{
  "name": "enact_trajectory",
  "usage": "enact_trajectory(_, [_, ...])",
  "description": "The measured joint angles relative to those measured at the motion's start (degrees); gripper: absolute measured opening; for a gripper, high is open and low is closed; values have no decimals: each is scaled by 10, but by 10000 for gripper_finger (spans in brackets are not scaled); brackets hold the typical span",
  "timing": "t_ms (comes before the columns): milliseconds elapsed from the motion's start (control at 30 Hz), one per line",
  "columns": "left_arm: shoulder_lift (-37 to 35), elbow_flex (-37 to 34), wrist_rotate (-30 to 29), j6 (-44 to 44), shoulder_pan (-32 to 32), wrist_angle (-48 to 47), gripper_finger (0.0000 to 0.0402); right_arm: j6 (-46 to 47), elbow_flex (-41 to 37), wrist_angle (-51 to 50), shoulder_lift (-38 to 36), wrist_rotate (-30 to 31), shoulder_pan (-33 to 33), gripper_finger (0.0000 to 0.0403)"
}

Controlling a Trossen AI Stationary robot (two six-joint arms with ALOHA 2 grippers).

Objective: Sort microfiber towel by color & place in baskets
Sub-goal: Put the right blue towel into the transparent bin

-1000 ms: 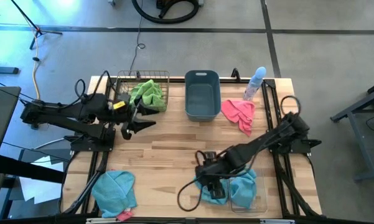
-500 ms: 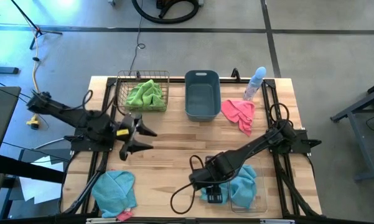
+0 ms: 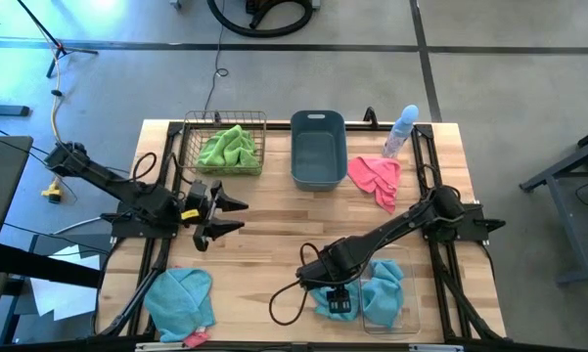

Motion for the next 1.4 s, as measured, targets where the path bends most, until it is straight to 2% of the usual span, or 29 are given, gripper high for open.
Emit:
enact_trajectory(167, [0,0,-2,18,0,20,245,30,-32,37,1,-1,0,238])
enact_trajectory(400, [0,0,-18,23,0,25,245,29,-35,40,2,13,0,238])
enact_trajectory(1033, [0,0,-40,23,0,27,245,18,-32,51,78,48,2,234])
enact_trajectory(1100, [0,0,-40,23,0,27,245,11,-32,49,81,54,2,219])
enact_trajectory(1167, [0,0,-40,23,0,27,245,9,-32,48,81,65,2,188])
enact_trajectory(1233, [0,0,-40,23,0,27,245,5,-33,47,82,70,2,139])
enact_trajectory(1333, [-3,0,-41,36,0,26,245,2,-28,43,83,63,0,40])
enact_trajectory(1400, [-8,0,-44,41,0,28,245,-11,-20,38,84,63,-3,16])
